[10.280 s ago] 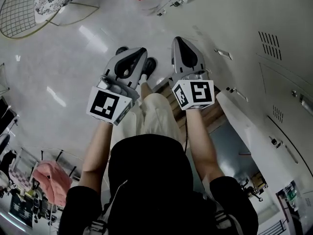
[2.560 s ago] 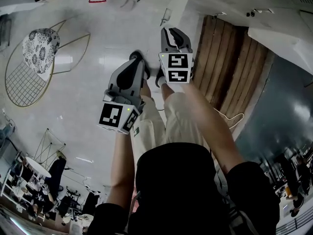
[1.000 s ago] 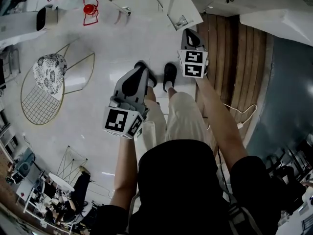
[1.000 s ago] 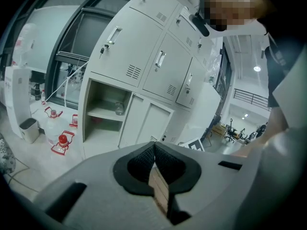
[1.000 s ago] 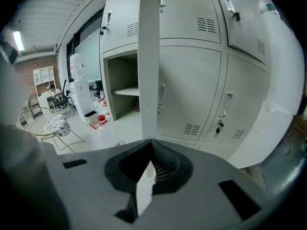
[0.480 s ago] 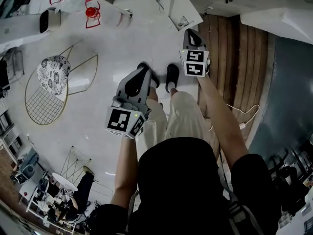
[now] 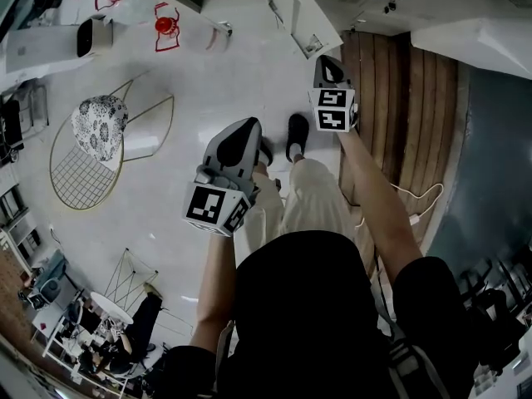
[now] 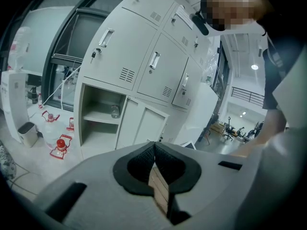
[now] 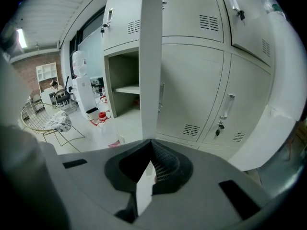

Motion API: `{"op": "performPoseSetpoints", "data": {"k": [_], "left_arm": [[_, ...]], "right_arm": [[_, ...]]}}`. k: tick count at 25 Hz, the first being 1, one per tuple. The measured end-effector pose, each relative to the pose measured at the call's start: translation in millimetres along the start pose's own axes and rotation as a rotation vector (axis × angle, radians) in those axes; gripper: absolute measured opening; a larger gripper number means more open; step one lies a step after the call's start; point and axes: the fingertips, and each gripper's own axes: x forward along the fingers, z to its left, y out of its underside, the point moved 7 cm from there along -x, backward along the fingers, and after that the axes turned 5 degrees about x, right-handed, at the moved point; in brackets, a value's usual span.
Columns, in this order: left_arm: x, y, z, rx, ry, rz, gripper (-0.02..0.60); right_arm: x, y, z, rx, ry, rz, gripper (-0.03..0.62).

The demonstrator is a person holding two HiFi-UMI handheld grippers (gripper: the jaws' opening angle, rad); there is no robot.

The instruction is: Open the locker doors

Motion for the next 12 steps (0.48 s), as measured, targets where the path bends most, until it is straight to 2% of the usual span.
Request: {"op": "performPoseSetpoints", "data": {"k": [4, 12], "left_arm": [[-5.6, -6.1, 1.6, -0.017, -0.002, 0.004, 0.018], [-19.7, -16.9, 9.5, 0.011, 0.025, -0.036, 0.018]], "right_arm": [[-2.5, -2.5, 0.5, 0.006, 0.009, 0.014, 0.003], [-22.2, -17.2, 5.1, 0.005, 0.049, -0.01, 0.003]]}}
